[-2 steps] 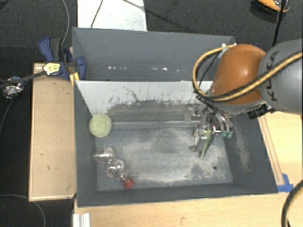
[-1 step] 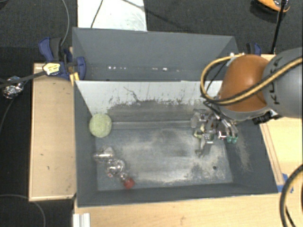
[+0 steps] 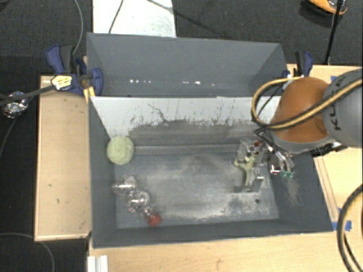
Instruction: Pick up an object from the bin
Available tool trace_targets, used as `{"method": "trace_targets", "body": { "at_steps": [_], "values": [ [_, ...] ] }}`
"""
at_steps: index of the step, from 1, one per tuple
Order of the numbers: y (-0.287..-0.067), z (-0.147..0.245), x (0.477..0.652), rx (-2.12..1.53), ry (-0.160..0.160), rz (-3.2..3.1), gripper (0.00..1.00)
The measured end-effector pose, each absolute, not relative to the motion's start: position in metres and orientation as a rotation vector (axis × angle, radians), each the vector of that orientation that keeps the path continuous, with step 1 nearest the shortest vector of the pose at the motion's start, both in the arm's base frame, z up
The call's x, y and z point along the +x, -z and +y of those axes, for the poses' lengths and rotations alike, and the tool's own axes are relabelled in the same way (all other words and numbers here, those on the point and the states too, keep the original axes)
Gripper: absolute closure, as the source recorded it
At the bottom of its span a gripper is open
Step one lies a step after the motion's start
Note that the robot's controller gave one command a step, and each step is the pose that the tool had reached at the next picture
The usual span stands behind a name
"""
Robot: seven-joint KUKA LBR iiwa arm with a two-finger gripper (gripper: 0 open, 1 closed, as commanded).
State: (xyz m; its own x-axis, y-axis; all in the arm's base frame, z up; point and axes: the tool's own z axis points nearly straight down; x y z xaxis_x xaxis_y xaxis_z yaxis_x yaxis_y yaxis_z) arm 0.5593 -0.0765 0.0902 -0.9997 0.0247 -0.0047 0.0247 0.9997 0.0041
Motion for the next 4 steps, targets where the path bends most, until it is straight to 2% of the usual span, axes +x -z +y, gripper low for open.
{"method": "trace_targets", "body": {
  "at_steps": [1, 2, 3, 4],
  "values": [
    [-0.082, -0.080, 0.560, 0.063, -0.025, 3.131, 0.00],
    [-0.076, -0.080, 0.570, 0.061, -0.028, 3.127, 0.00],
    [-0.074, -0.091, 0.576, 0.149, -0.064, 3.129, 0.00],
    [-0.074, -0.107, 0.574, 0.167, -0.023, 3.125, 0.00]
  ]
}}
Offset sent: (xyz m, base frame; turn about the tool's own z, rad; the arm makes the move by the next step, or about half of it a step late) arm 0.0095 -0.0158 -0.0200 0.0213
